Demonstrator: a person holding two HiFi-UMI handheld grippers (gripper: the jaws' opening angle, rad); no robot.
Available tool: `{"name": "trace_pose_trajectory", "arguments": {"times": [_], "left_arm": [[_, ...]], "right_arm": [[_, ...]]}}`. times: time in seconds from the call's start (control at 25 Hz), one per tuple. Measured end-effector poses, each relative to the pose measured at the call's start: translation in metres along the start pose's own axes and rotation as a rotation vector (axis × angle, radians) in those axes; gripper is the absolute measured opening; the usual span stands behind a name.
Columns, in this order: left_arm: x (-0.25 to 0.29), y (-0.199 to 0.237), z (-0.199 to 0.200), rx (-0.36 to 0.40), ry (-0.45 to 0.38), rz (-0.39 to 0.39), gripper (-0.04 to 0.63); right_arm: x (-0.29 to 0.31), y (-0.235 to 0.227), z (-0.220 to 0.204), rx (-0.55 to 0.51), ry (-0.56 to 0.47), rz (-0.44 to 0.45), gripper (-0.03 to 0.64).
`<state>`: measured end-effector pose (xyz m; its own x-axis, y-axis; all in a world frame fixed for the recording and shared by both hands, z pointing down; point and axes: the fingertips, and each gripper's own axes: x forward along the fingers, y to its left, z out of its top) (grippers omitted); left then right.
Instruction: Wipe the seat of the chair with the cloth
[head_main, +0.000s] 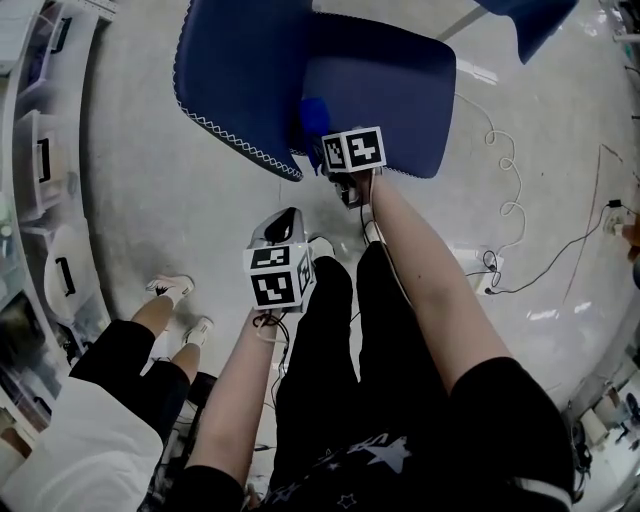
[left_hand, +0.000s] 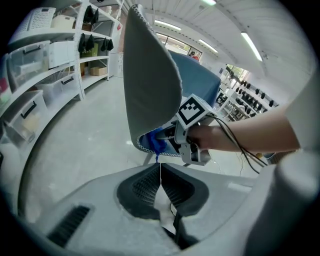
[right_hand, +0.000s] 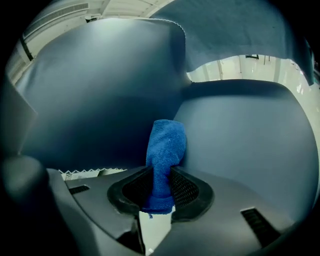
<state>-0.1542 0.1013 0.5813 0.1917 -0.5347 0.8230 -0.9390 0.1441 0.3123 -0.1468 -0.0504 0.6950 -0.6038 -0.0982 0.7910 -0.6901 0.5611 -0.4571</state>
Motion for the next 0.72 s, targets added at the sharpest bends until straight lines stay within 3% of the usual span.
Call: {"name": "trace_pose_trajectory", "arguments": {"times": [0.44,0.72], "left_arm": [[0.018,-0.046,0.000,0.013,0.027,-0.021,0.020],[0.038,-0.099,-0.001,0.065,0.062,-0.058,0.020]], "right_arm": [[-0.040,-0.059,-0.014,0.018,0.018,-0.057,0.103],[-0.090,-0.128,-0.037,0.135,-0.015,-0.109,0.103]]}}
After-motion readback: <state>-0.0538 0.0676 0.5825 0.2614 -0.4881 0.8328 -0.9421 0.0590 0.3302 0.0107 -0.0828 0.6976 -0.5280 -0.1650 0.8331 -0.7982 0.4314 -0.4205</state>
